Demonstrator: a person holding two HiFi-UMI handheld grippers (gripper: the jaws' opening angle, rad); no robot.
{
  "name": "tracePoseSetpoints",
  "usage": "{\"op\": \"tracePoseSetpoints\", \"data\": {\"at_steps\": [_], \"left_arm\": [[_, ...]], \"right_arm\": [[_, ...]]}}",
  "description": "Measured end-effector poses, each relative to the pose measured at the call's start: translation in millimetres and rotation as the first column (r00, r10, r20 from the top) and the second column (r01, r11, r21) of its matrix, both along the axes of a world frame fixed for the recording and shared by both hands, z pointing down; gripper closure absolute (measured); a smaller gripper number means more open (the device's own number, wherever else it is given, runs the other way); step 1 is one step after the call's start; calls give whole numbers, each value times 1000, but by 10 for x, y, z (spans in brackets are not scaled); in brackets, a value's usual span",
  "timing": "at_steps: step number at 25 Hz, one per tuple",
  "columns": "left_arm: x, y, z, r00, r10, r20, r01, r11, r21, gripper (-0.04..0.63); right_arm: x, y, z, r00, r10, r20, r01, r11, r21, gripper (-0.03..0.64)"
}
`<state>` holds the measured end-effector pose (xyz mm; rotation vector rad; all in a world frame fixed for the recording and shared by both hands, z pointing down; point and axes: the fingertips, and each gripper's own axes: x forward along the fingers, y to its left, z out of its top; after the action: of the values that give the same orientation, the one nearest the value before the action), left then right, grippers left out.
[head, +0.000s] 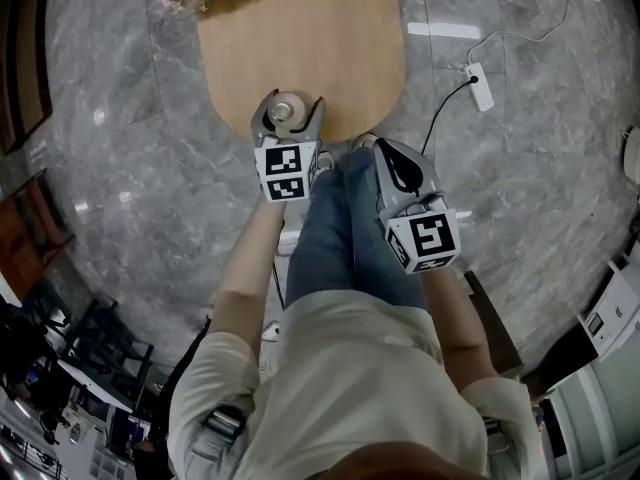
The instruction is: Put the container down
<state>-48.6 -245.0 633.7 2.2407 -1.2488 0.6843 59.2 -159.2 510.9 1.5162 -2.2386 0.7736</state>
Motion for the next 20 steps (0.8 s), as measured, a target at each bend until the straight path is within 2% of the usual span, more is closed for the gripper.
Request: {"op": "tracePoseSetpoints", "data": {"at_steps": [4,14,20], "left_arm": [[70,-181,381,998,14,56,-15,1000,16,245],[115,-584,1158,990,8,140,-13,999,38,245],[132,-707,1498,987,-16,158,10,999,37,245]], "right_arm": [[25,-84,320,1000,-19,-3,19,1000,-25,615],[17,-125,1033,999,-36,34,39,994,-102,615],[-14,-89,1253,998,-49,49,55,989,-137,615]]}}
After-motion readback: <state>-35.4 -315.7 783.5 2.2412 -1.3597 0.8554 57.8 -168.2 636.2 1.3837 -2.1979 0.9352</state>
